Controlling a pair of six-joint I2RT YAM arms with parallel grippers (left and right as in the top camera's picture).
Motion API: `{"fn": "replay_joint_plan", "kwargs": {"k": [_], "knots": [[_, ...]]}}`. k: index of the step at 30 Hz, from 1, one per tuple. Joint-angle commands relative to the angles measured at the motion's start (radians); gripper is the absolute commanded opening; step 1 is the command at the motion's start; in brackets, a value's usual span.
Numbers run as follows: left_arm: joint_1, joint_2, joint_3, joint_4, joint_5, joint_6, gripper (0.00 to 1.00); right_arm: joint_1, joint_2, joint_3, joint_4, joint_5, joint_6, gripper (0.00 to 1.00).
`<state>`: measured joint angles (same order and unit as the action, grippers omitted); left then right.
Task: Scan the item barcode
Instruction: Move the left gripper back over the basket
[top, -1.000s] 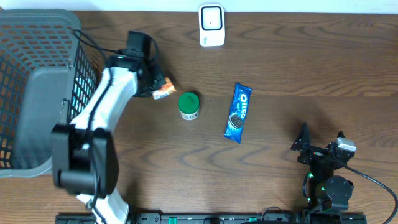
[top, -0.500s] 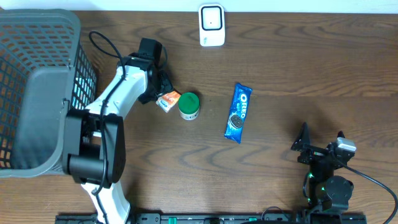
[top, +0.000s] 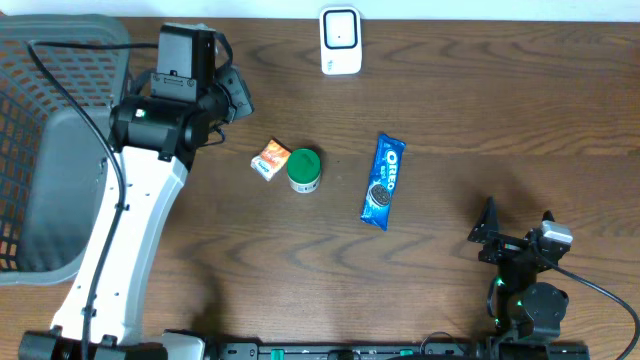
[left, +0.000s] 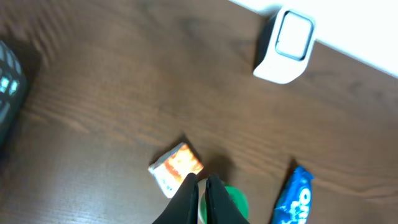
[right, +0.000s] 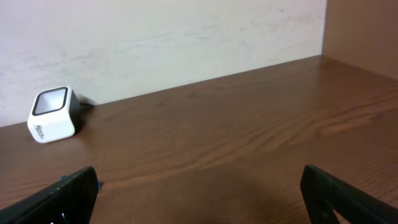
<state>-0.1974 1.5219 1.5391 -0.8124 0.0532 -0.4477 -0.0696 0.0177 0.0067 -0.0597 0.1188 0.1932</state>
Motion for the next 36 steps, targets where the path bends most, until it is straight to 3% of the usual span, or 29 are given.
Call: {"fn": "replay_joint_plan", "kwargs": {"k": [1, 10, 21, 29, 36], "knots": [[0.001, 0.108, -0.076, -0.015, 0.031, 0.007, 0.08, 0.005, -0.002, -0.001, -0.004, -0.005, -0.011, 0.99], [0.002, 0.343, -0.114, -0.011, 0.087, -0.025, 0.07, 0.005, -0.002, -0.001, -0.004, -0.005, -0.011, 0.99], [0.001, 0.483, -0.115, -0.002, 0.097, -0.029, 0.08, 0.005, -0.002, -0.001, -0.004, -0.005, -0.011, 0.99], [0.002, 0.531, -0.116, 0.009, 0.096, -0.028, 0.07, 0.005, -0.002, -0.001, -0.004, -0.005, -0.011, 0.99], [0.002, 0.455, -0.102, -0.019, 0.091, -0.026, 0.07, 0.005, -0.002, -0.001, -0.004, -0.005, -0.011, 0.99]]}}
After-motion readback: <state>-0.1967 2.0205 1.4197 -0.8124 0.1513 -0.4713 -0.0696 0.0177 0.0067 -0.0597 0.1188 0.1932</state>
